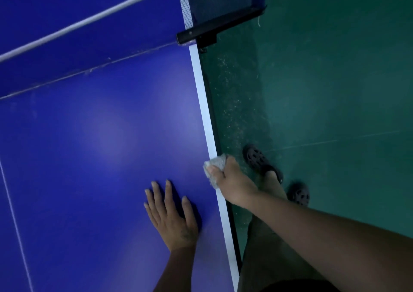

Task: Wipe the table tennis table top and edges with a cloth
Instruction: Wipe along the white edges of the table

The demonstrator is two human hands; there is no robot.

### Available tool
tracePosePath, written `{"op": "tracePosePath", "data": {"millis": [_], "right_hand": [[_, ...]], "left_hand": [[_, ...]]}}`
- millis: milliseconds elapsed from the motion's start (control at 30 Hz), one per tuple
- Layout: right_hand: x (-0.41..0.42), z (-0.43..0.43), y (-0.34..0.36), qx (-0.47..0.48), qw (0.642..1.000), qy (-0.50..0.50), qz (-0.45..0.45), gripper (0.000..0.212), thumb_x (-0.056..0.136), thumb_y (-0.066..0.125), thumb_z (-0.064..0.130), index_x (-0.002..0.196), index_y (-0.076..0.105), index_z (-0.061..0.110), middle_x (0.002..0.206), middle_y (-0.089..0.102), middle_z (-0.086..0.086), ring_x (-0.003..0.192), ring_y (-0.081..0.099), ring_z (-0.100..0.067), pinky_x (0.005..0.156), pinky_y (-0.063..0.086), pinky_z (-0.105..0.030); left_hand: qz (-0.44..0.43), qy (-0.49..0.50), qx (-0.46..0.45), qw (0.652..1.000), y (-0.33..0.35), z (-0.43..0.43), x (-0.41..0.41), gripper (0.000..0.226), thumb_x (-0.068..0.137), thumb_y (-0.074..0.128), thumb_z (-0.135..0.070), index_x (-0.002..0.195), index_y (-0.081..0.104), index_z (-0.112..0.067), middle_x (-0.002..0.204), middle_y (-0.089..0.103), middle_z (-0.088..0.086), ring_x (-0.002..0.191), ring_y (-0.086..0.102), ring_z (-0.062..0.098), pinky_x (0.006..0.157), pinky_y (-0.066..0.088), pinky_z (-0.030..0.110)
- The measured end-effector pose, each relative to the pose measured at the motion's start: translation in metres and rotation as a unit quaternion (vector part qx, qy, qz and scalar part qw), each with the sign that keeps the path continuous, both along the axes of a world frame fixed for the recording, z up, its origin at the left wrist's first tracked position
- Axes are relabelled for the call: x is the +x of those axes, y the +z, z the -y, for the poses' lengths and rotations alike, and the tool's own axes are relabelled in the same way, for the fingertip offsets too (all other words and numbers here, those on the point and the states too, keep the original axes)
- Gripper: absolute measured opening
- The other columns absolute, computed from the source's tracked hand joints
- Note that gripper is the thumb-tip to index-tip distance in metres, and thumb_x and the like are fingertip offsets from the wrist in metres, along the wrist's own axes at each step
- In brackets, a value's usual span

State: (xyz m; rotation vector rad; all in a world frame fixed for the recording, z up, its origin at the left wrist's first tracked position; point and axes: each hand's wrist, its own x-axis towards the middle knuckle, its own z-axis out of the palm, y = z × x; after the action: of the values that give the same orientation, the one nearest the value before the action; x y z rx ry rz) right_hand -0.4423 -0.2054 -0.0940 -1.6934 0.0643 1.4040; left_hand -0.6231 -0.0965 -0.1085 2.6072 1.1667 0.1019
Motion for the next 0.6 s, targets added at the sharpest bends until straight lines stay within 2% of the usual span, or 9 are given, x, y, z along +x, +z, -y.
{"op": "tracePosePath", "data": {"millis": [33, 100, 200, 267, 333, 367, 433, 533, 600], "right_hand": [[0.000, -0.003, -0.004, -0.040, 0.999, 0.016, -0.006, 0.037, 0.110, 0.050, 0.050, 0.127, 0.049, 0.017, 0.119, 0.064, -0.003, 0.097, 0.069, -0.018, 0.084, 0.051, -0.034], [0.007, -0.017, -0.006, -0.074, 0.997, -0.015, 0.004, 0.045, 0.109, 0.049, 0.054, 0.129, 0.048, 0.014, 0.122, 0.059, -0.005, 0.095, 0.063, -0.023, 0.080, 0.044, -0.034], [0.041, -0.049, 0.001, 0.038, 0.991, -0.123, 0.044, 0.040, 0.115, 0.047, 0.038, 0.086, 0.058, 0.012, 0.078, 0.053, -0.007, 0.067, 0.046, -0.021, 0.068, 0.038, -0.036], [0.083, -0.072, 0.000, 0.065, 0.987, -0.134, 0.065, 0.044, 0.115, 0.047, 0.035, 0.078, 0.057, 0.014, 0.070, 0.052, -0.004, 0.064, 0.046, -0.021, 0.067, 0.041, -0.036], [0.130, -0.091, -0.001, 0.020, 0.991, -0.101, 0.080, 0.048, 0.112, 0.047, 0.051, 0.117, 0.063, 0.007, 0.107, 0.066, -0.010, 0.092, 0.065, -0.025, 0.088, 0.052, -0.039], [0.147, -0.099, -0.003, -0.015, 0.994, -0.069, 0.078, 0.062, 0.109, 0.046, 0.058, 0.137, 0.053, 0.003, 0.128, 0.064, -0.014, 0.110, 0.066, -0.027, 0.099, 0.052, -0.040], [0.167, -0.108, -0.006, -0.031, 0.994, -0.061, 0.084, 0.072, 0.109, 0.046, 0.060, 0.148, 0.041, -0.001, 0.136, 0.060, -0.014, 0.118, 0.064, -0.028, 0.100, 0.050, -0.039], [0.148, -0.100, 0.002, 0.039, 0.986, -0.120, 0.106, 0.052, 0.113, 0.048, 0.046, 0.118, 0.062, -0.004, 0.094, 0.060, -0.016, 0.082, 0.058, -0.025, 0.088, 0.056, -0.046], [0.112, -0.084, 0.001, 0.037, 0.984, -0.126, 0.119, 0.044, 0.113, 0.049, 0.041, 0.097, 0.060, 0.002, 0.083, 0.059, -0.016, 0.072, 0.056, -0.026, 0.080, 0.055, -0.049]], "left_hand": [[0.027, -0.007, -0.014, 1.000, 0.003, -0.015, 0.026, 0.063, 0.105, 0.050, -0.037, 0.162, 0.045, -0.011, 0.172, 0.036, 0.011, 0.164, 0.025, 0.033, 0.127, 0.021, 0.068], [0.088, -0.036, -0.040, 0.995, 0.010, -0.046, 0.088, 0.061, 0.108, 0.052, -0.037, 0.160, 0.046, -0.006, 0.170, 0.041, 0.011, 0.162, 0.030, 0.030, 0.132, 0.018, 0.060], [0.147, -0.060, -0.056, 0.986, 0.011, -0.088, 0.190, 0.057, 0.111, 0.052, -0.035, 0.161, 0.045, -0.009, 0.170, 0.040, 0.009, 0.163, 0.029, 0.027, 0.134, 0.017, 0.050], [0.132, -0.041, -0.062, 0.988, 0.008, -0.106, 0.241, 0.059, 0.112, 0.050, -0.039, 0.165, 0.042, -0.015, 0.174, 0.034, 0.005, 0.165, 0.022, 0.023, 0.135, 0.014, 0.048], [0.078, -0.033, -0.032, 0.996, 0.001, -0.110, 0.259, 0.058, 0.114, 0.043, -0.042, 0.167, 0.038, -0.019, 0.177, 0.028, 0.003, 0.166, 0.016, 0.023, 0.135, 0.010, 0.047], [0.052, -0.032, -0.007, 0.998, -0.003, -0.109, 0.259, 0.057, 0.114, 0.040, -0.042, 0.167, 0.037, -0.020, 0.178, 0.025, 0.003, 0.167, 0.014, 0.024, 0.135, 0.008, 0.046], [0.034, -0.030, 0.022, 0.999, -0.006, -0.104, 0.253, 0.055, 0.115, 0.035, -0.039, 0.168, 0.036, -0.022, 0.178, 0.023, 0.003, 0.167, 0.013, 0.024, 0.135, 0.006, 0.045], [0.042, -0.024, 0.026, 0.999, -0.006, -0.103, 0.250, 0.054, 0.115, 0.036, -0.035, 0.167, 0.039, -0.022, 0.178, 0.025, 0.002, 0.166, 0.014, 0.024, 0.135, 0.007, 0.045], [0.045, -0.024, 0.027, 0.998, -0.006, -0.104, 0.252, 0.053, 0.114, 0.037, -0.035, 0.166, 0.041, -0.022, 0.177, 0.027, 0.002, 0.166, 0.016, 0.024, 0.135, 0.009, 0.046]]}}
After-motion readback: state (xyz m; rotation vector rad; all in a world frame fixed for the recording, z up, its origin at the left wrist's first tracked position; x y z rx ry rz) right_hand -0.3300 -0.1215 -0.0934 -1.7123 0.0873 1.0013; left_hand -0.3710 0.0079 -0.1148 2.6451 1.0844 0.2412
